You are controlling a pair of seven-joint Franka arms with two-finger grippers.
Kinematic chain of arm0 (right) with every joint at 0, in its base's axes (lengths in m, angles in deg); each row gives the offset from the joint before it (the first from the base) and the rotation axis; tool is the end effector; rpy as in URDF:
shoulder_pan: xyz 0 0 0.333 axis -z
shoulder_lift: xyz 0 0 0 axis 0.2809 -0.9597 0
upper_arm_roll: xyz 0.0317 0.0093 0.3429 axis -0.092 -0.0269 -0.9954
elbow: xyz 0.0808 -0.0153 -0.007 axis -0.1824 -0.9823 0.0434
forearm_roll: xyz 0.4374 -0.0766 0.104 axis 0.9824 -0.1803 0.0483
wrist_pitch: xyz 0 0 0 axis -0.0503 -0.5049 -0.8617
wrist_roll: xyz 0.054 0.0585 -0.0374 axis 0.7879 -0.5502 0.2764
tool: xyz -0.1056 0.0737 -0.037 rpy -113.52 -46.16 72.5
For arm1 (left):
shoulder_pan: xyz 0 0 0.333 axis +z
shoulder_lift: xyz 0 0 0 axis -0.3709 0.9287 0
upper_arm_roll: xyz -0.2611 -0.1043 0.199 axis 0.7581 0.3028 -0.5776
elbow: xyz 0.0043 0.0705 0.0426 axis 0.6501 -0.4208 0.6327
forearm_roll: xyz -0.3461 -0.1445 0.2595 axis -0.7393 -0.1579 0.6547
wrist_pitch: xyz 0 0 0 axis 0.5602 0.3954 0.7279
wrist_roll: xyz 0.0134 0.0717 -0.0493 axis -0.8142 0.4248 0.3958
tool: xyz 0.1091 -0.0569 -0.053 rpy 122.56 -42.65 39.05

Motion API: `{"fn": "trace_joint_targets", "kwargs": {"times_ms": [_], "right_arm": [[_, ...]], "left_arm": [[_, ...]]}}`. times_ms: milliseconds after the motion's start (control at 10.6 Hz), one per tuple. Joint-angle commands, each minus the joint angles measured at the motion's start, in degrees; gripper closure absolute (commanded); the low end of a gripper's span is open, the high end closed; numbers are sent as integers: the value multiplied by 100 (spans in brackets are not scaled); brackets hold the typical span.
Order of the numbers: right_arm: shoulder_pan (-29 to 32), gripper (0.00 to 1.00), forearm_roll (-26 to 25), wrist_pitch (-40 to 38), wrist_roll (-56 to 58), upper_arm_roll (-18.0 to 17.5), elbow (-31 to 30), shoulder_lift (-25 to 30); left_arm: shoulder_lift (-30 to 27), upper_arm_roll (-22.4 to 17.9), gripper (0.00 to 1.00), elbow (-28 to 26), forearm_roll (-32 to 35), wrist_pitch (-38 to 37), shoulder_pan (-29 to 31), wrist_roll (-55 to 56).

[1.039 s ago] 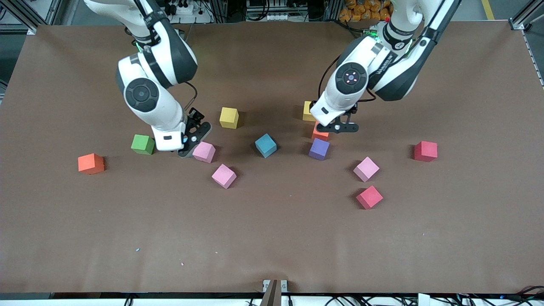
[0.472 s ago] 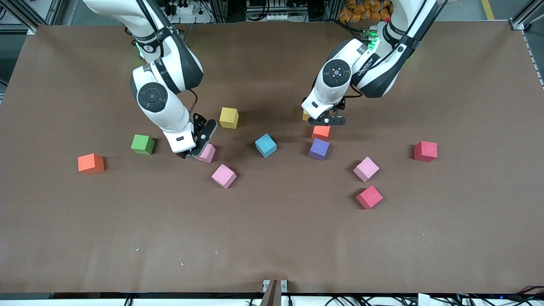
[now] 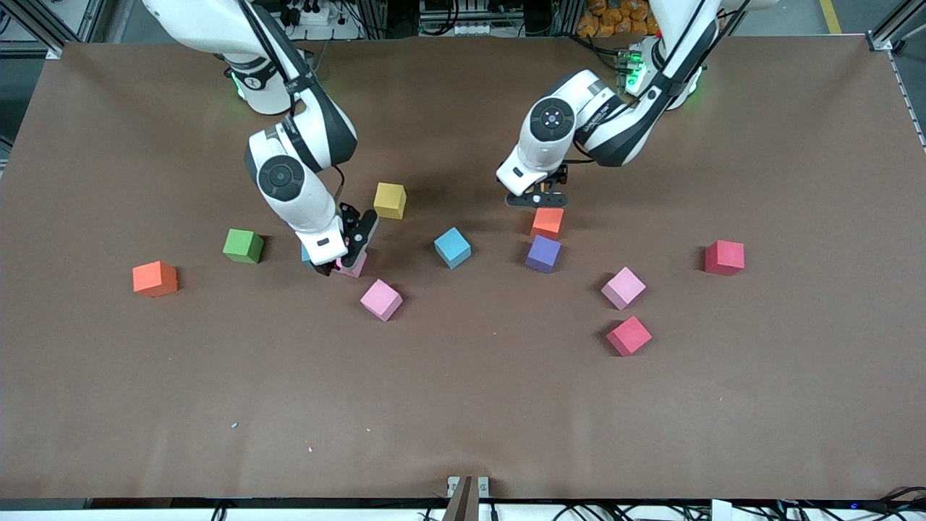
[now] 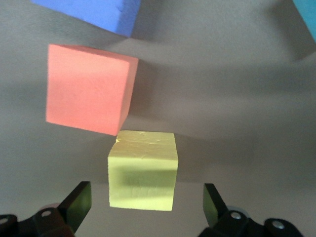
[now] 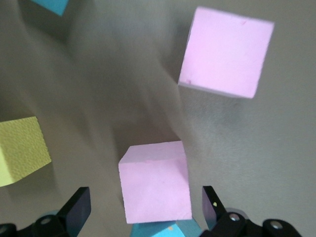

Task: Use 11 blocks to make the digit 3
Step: 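Grasp the pink cube with the right gripper while the left gripper grasps yellow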

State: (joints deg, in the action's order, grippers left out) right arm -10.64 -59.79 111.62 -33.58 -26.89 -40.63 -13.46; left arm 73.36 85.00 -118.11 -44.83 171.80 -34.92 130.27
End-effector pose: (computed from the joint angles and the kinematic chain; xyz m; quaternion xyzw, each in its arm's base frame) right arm 0.5463 0.2783 0.1919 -0.8362 -0.5477 0.0222 0.0157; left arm 0.3818 -0.4286 0.1891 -0.9942 0.0397 0.0998 0.0060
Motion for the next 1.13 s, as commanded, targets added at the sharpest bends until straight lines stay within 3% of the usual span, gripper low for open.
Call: {"fn": "trace_joint_targets", "kwargs": {"times_ms": [0, 756, 850, 945, 1039], "right_arm": [[-55, 0, 23, 76, 67, 29, -27, -90], [-64, 0, 14, 550, 102, 38, -19, -503], [-64, 0, 14, 559, 102, 38, -19, -512], [-56, 0, 14, 560, 102, 38, -19, -530], [-55, 0, 6, 560, 111, 47, -27, -547]], "left_arm": [[209, -1, 0, -3, 538, 161, -39, 134], [491, -10, 2, -39, 760, 276, -74, 142], [491, -10, 15, -73, 760, 276, -74, 142], [491, -10, 35, -74, 760, 267, -74, 142], [491, -10, 63, -30, 760, 267, -100, 142]]}}
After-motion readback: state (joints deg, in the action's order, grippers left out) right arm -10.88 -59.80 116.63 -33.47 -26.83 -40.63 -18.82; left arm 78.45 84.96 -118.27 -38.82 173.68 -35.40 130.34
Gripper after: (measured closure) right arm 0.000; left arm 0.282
